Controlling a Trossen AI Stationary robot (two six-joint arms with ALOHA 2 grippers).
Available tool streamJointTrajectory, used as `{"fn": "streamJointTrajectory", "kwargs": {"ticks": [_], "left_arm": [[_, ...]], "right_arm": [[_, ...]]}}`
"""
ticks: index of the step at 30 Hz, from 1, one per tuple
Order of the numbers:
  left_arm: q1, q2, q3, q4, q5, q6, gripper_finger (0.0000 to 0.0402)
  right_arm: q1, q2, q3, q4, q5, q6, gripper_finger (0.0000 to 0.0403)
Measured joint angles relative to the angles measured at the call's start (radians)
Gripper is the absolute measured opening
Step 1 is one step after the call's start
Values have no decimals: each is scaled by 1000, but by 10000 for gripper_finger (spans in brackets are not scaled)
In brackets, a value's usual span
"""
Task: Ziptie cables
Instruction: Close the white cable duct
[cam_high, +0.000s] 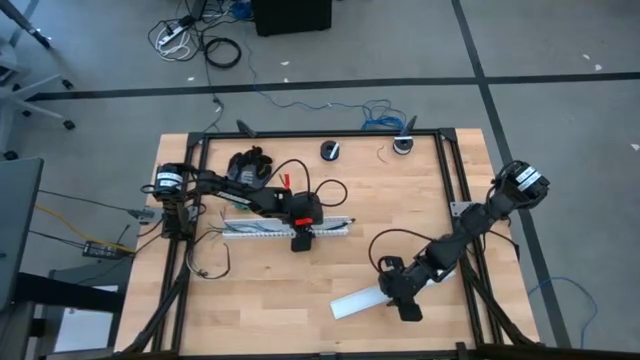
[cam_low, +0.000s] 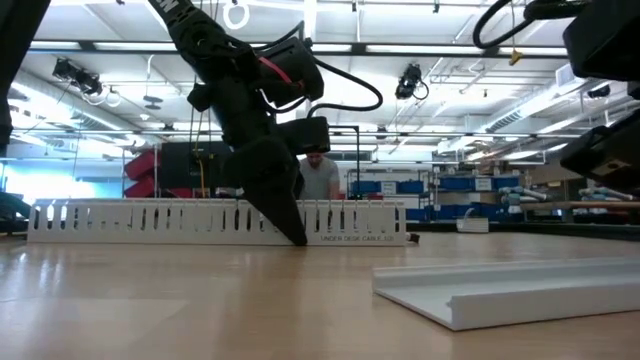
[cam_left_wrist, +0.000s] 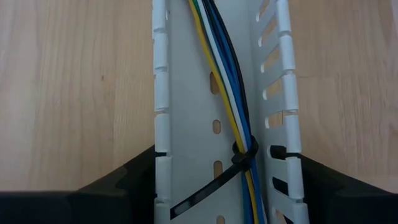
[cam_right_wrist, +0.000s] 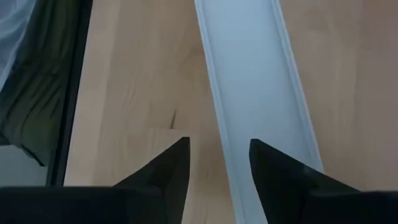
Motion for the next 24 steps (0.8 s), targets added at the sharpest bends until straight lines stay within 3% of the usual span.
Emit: {"fn": "streamJointTrajectory", "kwargs": {"ticks": [6, 12, 14, 18, 24], "left_arm": [[0, 0, 0, 1, -1, -9, 243], [-1, 0, 0, 2, -3, -14, 243], [-1, 0, 0, 2, -4, -13, 243], [-1, 0, 1, 1, -5, -6, 243], [-1, 0, 1, 2, -8, 12, 243]], "right_arm": [[31, 8, 0, -3, 34, 14, 162], [52, 117, 8, 1, 87, 19, 151], [55, 149, 8, 33, 82, 31, 128], [57, 163, 9, 81, 44, 63, 23], [21, 55, -4, 11, 78, 47, 1]]}}
